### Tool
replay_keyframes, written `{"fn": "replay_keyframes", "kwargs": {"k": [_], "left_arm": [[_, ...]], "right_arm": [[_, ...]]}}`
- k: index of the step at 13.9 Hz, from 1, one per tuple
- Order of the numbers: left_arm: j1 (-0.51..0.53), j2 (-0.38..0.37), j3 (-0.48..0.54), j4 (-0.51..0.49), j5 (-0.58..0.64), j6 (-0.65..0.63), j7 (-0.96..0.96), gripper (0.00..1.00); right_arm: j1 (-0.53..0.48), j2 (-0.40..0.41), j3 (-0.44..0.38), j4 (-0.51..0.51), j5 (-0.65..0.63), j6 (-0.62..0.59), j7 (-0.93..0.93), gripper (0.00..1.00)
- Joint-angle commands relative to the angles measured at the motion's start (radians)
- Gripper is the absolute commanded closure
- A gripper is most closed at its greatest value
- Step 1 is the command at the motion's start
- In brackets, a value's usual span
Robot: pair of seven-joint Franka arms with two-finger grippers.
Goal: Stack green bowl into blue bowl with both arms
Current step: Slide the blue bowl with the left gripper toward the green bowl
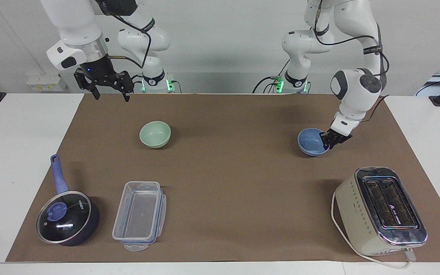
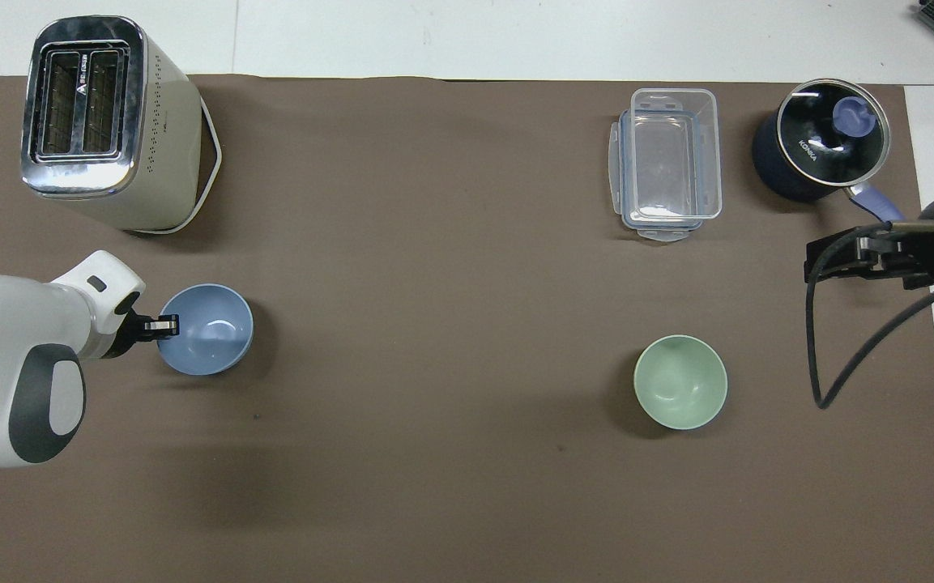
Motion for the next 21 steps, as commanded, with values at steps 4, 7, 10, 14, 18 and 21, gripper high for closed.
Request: {"fn": "replay_keyframes", "kwargs": {"k": [4,7,10,14,18,21], "left_arm": [[0.010,-0.054,-0.001,0.158,-0.011,-0.242,0.003,1.00],[-0.007,-0.062,-0.016,0.201,-0.011,-0.309,-0.006,1.00],[-0.088,-0.064,-0.024,0.200,-0.012,-0.307,-0.075,1.00],[-0.231,-0.071,-0.024,0.195,-0.012,-0.287,-0.236,1.00],[-0.358,-0.082,-0.024,0.172,-0.012,-0.236,-0.372,1.00],[-0.476,-0.068,-0.024,0.097,-0.012,-0.097,-0.497,1.00]], "right_arm": [[-0.012,-0.025,0.011,-0.031,0.011,0.013,0.019,0.00],[-0.012,-0.025,0.011,-0.031,0.009,0.013,0.019,0.00],[-0.012,-0.025,0.011,-0.031,0.009,0.013,0.019,0.00],[-0.012,-0.025,0.011,-0.029,0.009,0.013,0.016,0.00],[-0.012,-0.024,0.010,-0.029,0.009,0.013,0.011,0.00],[-0.014,-0.024,0.011,-0.026,0.009,0.013,0.010,0.00]]}}
